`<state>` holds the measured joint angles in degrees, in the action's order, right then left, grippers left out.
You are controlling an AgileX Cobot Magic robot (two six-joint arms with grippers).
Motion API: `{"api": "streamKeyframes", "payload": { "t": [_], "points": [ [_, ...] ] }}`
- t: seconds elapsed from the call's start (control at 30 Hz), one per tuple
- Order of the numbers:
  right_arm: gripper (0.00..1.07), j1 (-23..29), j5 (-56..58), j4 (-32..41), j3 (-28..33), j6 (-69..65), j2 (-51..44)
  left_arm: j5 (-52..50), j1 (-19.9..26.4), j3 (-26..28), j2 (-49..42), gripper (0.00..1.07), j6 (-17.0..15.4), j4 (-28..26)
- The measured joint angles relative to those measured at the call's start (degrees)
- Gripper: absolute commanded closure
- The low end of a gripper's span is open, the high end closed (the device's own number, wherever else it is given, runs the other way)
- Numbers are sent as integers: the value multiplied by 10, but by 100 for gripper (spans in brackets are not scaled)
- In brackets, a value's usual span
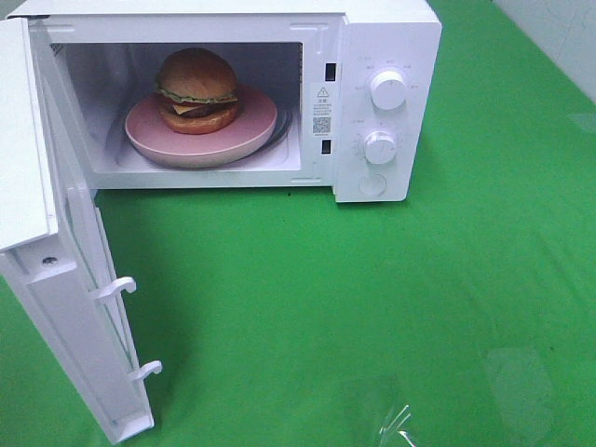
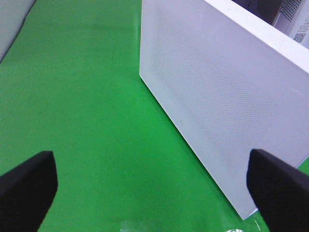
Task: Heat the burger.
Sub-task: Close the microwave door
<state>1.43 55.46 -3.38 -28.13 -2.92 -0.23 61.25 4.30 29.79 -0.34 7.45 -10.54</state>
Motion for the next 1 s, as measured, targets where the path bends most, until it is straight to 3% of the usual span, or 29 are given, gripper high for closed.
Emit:
{"api": "streamKeyframes", "payload": {
  "t": [0.37, 0.4, 0.43, 0.5, 0.6, 0.63, 0.67, 0.73, 0.77, 0.8, 1.0],
  "points": [
    [31, 0, 0, 0, 0, 0, 0, -37, 0, 9, 0, 21, -32, 2],
    [31, 0, 0, 0, 0, 0, 0, -62, 0, 11, 0, 28, -33, 9],
    [31, 0, 0, 0, 0, 0, 0, -62, 0, 11, 0, 28, -33, 9],
    [31, 0, 0, 0, 0, 0, 0, -114, 0, 11, 18, 49, -35, 15],
    [31, 0, 0, 0, 0, 0, 0, -135, 0, 11, 37, 54, -35, 16],
    [31, 0, 0, 0, 0, 0, 0, -143, 0, 11, 46, 63, -35, 16],
    [31, 0, 0, 0, 0, 0, 0, -143, 0, 11, 46, 63, -35, 16],
    [31, 0, 0, 0, 0, 0, 0, -181, 0, 11, 99, 79, -35, 17],
    [31, 0, 0, 0, 0, 0, 0, -181, 0, 11, 99, 79, -35, 17],
    [31, 0, 0, 0, 0, 0, 0, -199, 0, 11, 126, 87, -35, 18],
    [31, 0, 0, 0, 0, 0, 0, -269, 0, -2, 175, 106, -36, 7]
  ]
}}
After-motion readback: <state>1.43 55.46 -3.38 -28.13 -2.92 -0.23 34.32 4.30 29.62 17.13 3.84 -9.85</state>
